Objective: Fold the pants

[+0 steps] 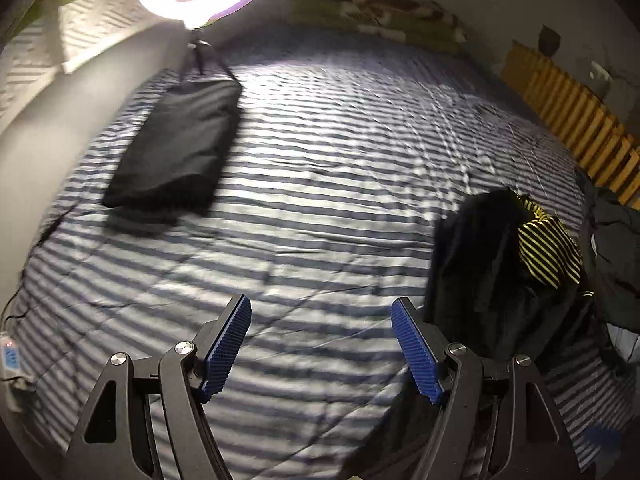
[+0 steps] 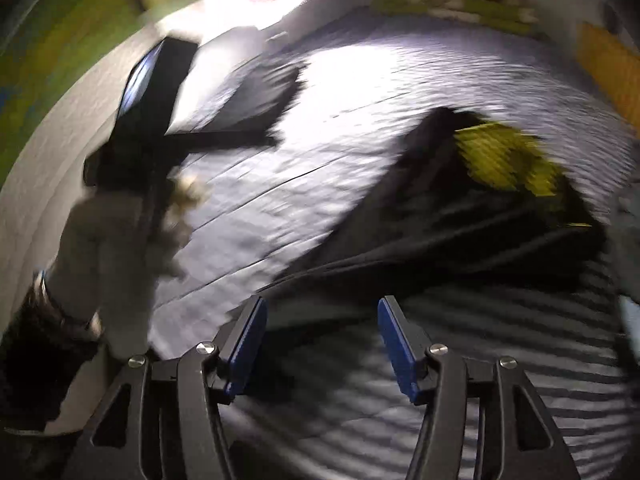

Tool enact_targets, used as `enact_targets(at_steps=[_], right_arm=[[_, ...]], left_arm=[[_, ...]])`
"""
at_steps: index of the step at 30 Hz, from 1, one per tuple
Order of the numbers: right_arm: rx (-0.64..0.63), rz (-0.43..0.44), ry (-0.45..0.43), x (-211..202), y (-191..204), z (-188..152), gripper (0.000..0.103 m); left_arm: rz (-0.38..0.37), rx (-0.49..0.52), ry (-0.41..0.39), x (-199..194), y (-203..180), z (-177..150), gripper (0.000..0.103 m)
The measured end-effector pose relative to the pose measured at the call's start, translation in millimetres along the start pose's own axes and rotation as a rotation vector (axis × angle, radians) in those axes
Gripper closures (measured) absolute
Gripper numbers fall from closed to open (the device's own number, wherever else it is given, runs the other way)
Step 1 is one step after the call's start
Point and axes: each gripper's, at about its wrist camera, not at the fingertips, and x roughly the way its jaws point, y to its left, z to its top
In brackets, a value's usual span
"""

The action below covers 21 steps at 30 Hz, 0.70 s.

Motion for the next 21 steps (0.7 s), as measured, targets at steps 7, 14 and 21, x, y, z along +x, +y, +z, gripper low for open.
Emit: enact_targets(at_steps=[7, 14, 21], right_arm=[[0.146, -0.164, -0.073, -5, -99, 39, 0.035], [0.128, -0.217, -0.057, 47, -149, 100, 0.032], [0.038, -0.250, 0.025, 111, -153, 129, 0.030]], left_arm=[[-0.030, 0.035, 0.071, 69, -53, 21, 0.024], [-0.102, -0.015, 0.133, 115, -83, 36, 0.021], [-0.088, 0.044, 0.159, 139, -118, 38, 0.046]])
